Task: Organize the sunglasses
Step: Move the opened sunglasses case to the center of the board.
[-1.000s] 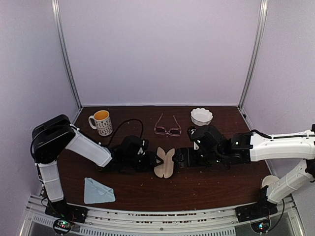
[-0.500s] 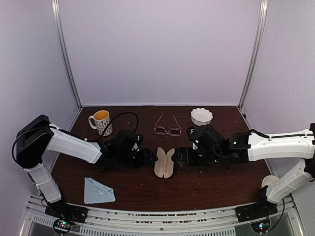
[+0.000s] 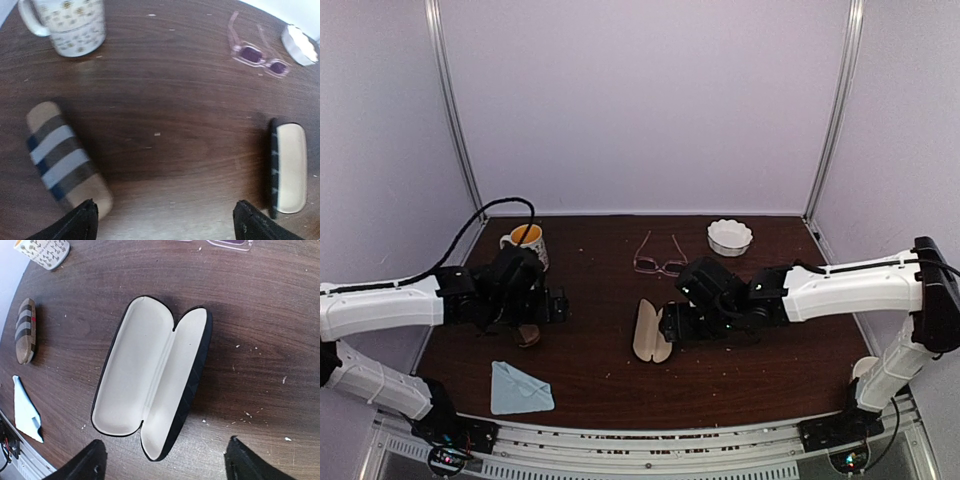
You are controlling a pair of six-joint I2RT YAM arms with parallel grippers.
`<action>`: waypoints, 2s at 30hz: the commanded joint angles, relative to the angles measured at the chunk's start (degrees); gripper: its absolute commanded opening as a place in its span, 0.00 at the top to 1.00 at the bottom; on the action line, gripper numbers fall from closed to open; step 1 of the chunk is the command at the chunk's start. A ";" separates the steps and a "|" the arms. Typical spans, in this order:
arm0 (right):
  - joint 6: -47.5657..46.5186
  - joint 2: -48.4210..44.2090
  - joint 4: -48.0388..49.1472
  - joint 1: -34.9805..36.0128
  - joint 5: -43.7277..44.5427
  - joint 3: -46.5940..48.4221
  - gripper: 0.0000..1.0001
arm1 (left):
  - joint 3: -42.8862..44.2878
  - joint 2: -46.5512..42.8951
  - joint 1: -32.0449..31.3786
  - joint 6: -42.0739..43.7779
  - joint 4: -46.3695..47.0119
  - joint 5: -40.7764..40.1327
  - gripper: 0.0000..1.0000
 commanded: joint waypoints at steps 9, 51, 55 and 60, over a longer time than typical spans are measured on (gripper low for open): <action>-3.71 9.63 -7.09 -0.29 3.21 9.85 0.46 | -9.15 -3.63 14.82 8.59 -9.16 1.49 0.04; -5.37 18.03 -0.85 -2.47 -1.33 5.27 0.92 | -3.13 6.95 21.16 4.48 -5.80 6.51 0.02; -5.59 17.77 -0.43 -2.44 -1.61 4.77 0.92 | -3.43 9.63 21.15 4.32 -2.50 6.91 0.02; -5.68 17.26 0.31 -2.46 -2.00 3.90 0.93 | -3.06 11.11 21.15 7.28 1.79 8.50 0.02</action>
